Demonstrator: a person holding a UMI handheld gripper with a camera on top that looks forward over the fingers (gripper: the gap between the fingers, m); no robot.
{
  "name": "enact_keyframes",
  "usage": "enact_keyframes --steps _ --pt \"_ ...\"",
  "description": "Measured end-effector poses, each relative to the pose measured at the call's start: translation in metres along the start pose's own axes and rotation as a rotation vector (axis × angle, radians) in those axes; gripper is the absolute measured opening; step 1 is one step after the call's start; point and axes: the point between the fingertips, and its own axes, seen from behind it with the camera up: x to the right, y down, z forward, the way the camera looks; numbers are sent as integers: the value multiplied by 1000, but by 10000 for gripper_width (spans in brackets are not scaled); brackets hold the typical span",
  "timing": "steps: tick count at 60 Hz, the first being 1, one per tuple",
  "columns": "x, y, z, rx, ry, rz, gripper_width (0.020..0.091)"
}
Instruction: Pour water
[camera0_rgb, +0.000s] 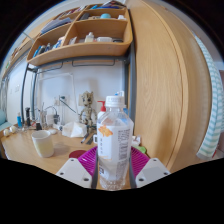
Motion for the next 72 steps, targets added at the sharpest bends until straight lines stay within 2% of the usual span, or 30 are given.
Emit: enact_keyframes --steps 5,9,21,33,57,72 --pt "0 0 1 11 5 0 374" --pt "-1 -1 1 13 6 -8 351" --pt "-8 -4 2 -4 0 -128 352" --pt "-36 -35 14 7 26 -697 353" --pt "-120 -75 62 115 15 -1643 355" --pt "-153 -89 80 183 69 -2085 354"
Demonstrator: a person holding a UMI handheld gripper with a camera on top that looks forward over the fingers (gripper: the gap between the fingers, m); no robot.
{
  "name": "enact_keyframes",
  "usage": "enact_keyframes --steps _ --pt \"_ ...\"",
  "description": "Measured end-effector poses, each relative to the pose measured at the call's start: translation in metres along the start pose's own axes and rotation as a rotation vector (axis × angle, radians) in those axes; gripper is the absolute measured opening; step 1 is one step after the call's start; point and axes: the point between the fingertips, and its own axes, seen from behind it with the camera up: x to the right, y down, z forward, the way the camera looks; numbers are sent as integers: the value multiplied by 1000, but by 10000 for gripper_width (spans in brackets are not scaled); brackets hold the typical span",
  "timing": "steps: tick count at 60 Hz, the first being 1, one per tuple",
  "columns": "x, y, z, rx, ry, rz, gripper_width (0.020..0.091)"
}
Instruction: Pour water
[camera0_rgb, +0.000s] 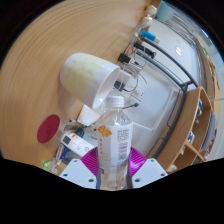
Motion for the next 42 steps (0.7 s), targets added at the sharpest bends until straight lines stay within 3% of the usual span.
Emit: enact_keyframes --steps 14,26,39,42 --pt "9 -18 5 6 46 -189 354" --pt "9 -10 4 7 37 -77 357" --pt "-13 23 0 -68 -63 644 356" --pt "-20 26 -1 -49 -108 883 369"
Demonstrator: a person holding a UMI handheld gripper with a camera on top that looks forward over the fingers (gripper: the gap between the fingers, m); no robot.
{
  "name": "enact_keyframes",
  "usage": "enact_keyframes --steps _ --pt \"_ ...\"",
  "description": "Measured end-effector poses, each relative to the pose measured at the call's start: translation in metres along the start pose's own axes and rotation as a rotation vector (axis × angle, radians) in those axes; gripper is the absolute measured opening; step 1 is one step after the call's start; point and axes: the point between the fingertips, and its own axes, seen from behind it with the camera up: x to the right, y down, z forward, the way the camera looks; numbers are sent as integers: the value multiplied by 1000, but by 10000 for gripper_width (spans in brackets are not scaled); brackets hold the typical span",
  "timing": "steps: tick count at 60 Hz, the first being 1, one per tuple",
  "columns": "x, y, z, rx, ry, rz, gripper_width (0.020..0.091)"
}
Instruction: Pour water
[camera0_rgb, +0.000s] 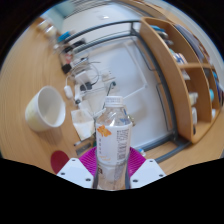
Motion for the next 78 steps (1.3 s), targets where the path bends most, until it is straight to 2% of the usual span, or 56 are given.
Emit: enact_keyframes --steps 5,12,19,24,29,40,42,43,44,57,68,69,73,75,78 --pt "-3 -6 -1 37 -50 343 369" --pt "-10 -3 3 52 -118 700 368" --pt "-21 5 10 68 -155 951 367" --pt "-22 1 12 118 -182 1077 368" --pt "-27 -1 14 135 -201 1166 368" --pt "-56 6 24 114 -244 1226 365" --pt "-64 9 25 103 -255 1229 374" --pt "-68 11 25 97 -259 1227 416" --pt "-63 8 25 125 -240 1227 378" --pt "-64 10 25 129 -205 1204 377" --pt "-64 14 25 89 -194 1155 540" --pt "-63 15 25 80 -189 1147 564" --pt "-54 21 20 58 -153 1126 746" --pt "-48 22 15 55 -134 1121 816" --pt "-40 24 4 51 -111 1128 851"
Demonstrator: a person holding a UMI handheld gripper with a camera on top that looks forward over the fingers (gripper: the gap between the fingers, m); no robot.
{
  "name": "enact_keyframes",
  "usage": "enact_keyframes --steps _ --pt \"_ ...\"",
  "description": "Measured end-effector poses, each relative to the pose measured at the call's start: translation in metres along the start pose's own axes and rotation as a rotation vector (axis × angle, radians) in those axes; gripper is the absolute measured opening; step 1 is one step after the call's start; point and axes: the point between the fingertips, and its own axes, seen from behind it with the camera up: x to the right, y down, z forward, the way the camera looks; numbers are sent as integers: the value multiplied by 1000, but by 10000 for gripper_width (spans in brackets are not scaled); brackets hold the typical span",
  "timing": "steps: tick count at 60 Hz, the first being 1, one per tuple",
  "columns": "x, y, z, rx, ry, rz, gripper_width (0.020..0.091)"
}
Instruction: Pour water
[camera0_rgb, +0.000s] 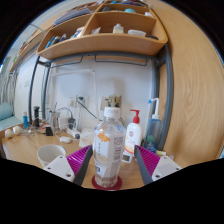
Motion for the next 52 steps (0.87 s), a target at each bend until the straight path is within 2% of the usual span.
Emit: enact_keyframes --steps 29,52 --pt "10 -9 -137 -3 187 123 844" --pt "19 -2 -167 4 217 143 844"
